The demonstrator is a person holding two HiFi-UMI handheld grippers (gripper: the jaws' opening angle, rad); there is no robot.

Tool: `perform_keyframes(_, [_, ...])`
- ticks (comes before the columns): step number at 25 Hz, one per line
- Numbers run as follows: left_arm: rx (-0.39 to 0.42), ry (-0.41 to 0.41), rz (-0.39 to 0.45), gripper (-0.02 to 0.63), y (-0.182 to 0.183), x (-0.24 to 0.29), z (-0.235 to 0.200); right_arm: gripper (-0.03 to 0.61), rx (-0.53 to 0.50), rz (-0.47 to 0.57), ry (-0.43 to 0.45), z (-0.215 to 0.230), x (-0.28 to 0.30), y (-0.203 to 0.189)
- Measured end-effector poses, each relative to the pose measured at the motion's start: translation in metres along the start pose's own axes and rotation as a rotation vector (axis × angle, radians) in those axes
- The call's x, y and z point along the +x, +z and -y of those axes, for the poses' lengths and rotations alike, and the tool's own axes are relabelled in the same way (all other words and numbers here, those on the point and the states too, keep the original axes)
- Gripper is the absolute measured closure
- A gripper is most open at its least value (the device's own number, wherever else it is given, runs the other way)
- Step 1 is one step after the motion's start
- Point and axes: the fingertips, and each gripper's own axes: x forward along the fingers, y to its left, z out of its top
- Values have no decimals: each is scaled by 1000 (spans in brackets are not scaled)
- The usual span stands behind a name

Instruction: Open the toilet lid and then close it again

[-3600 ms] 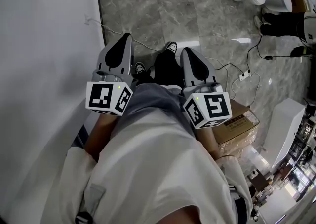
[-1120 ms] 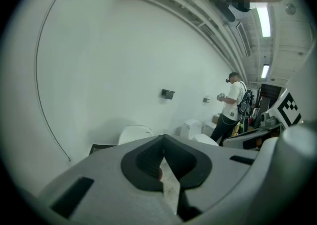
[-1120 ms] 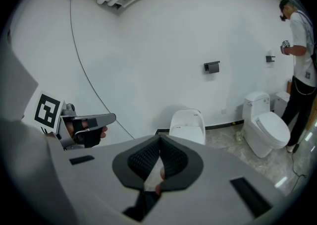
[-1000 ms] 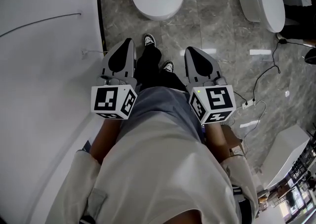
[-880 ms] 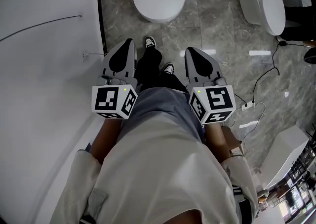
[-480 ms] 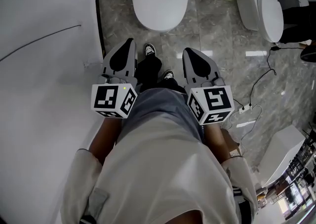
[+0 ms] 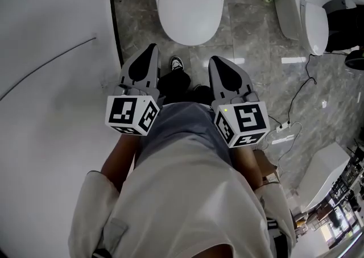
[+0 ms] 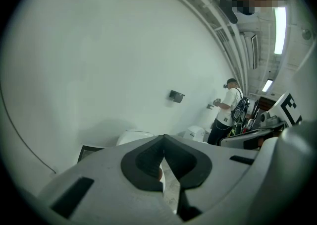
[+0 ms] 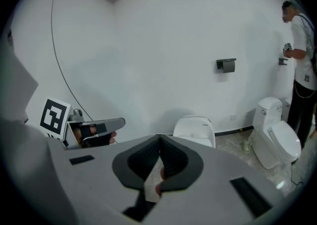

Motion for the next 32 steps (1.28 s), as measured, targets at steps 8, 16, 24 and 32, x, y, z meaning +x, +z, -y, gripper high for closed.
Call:
perform_keyframes(8, [-27,6,-33,606,-8,20,-23,568,3,-27,9,-5,26,0])
perform_keyframes(16, [-49,21,-77,606,-27,46,-34,569,-10,-75,36,14,50,-5])
perform_keyframes(24, [-75,39,-132,606,-63,73,-50,568,-40,-108,42,28,76,-16])
perform_keyframes(32, [-71,87,-179,606,-95,98,-79,568,-21,-165,62,36,101,-39])
